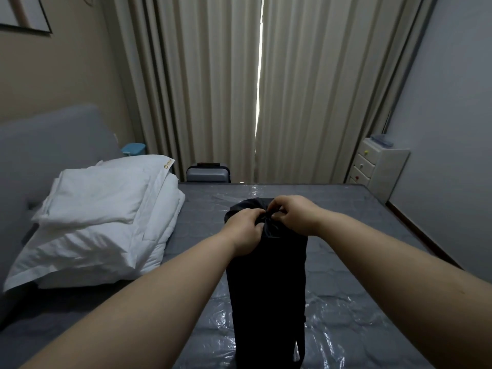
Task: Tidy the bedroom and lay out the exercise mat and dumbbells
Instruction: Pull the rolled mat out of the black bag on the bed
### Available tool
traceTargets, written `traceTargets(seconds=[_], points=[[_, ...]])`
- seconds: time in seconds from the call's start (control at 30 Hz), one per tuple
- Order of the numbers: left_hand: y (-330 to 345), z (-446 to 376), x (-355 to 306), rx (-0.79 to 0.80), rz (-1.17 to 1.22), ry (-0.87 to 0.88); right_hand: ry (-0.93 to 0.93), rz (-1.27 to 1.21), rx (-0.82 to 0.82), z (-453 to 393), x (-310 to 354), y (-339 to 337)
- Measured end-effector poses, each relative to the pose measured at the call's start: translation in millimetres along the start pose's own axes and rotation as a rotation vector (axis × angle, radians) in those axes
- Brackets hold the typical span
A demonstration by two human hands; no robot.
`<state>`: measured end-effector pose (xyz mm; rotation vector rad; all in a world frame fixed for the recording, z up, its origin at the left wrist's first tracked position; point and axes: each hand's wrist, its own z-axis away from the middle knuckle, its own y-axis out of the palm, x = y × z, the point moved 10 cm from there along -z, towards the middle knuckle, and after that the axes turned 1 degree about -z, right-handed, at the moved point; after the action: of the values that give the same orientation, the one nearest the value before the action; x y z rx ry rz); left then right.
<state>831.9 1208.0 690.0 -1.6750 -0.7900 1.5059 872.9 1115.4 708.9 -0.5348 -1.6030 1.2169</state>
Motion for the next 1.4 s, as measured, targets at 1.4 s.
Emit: traceTargets(seconds=[1.4], points=[[-13.0, 0.0, -0.6, -0.126, -0.074, 0.053, 0.069, -0.11, -0.076, 12.0, -10.6, -8.1]])
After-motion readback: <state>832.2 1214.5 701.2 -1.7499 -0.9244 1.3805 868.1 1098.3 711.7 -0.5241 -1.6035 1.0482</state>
